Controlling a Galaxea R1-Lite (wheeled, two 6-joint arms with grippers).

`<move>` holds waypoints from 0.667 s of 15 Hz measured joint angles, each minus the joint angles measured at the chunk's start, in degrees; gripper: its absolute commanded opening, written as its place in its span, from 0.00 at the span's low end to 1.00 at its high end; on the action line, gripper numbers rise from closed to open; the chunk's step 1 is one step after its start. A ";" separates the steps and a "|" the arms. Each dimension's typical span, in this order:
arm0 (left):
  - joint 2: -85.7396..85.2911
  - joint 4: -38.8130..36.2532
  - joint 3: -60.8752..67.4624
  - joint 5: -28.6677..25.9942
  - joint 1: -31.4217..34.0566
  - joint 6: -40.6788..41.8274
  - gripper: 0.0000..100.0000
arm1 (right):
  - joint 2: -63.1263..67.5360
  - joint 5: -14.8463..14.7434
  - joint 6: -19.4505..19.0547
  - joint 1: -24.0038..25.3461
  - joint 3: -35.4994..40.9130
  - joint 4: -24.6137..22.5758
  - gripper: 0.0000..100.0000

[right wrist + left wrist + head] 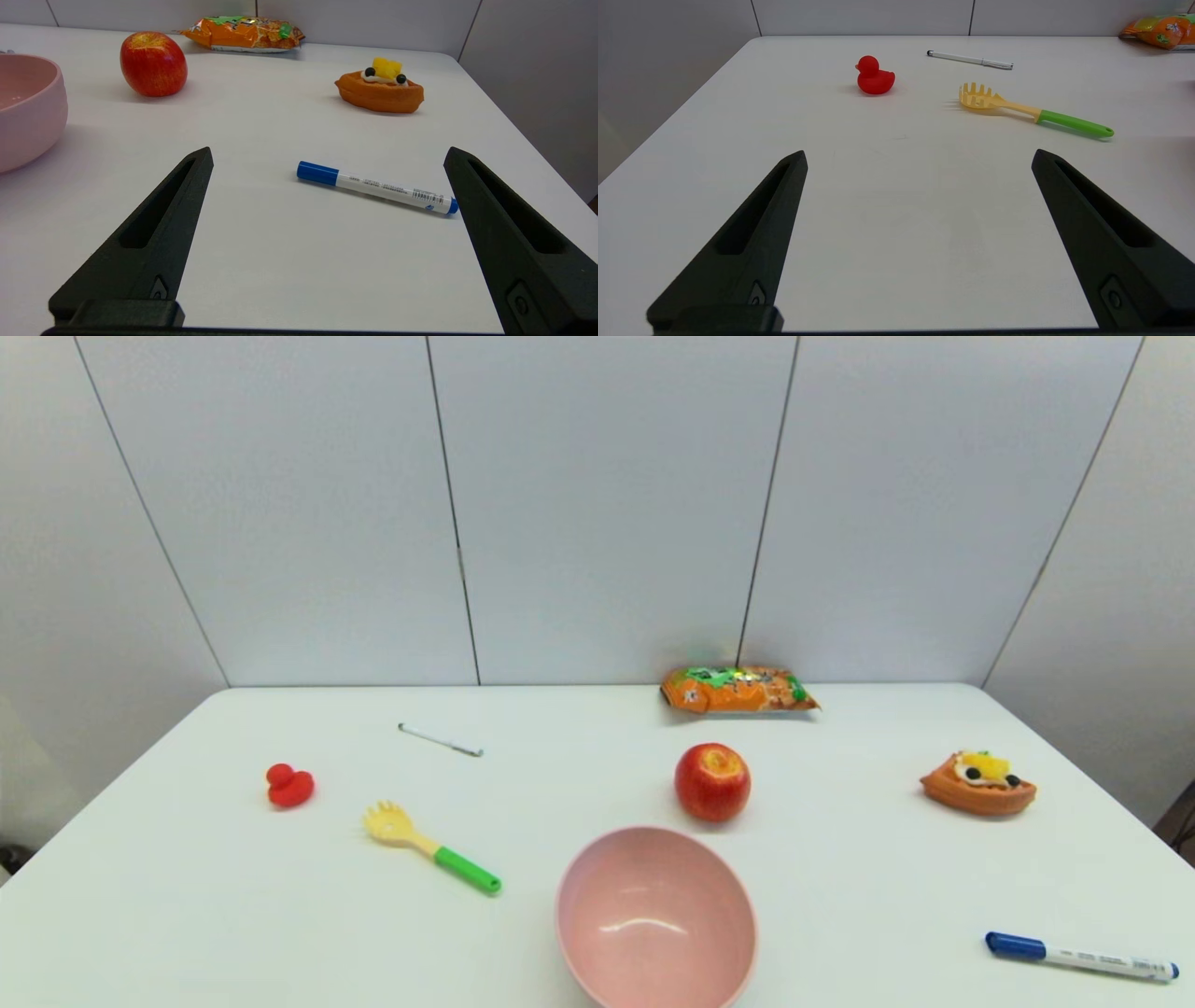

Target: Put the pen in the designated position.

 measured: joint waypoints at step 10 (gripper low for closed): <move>0.10 0.00 0.00 -0.06 0.02 0.59 1.00 | 0.00 0.00 0.00 0.00 0.00 0.00 1.00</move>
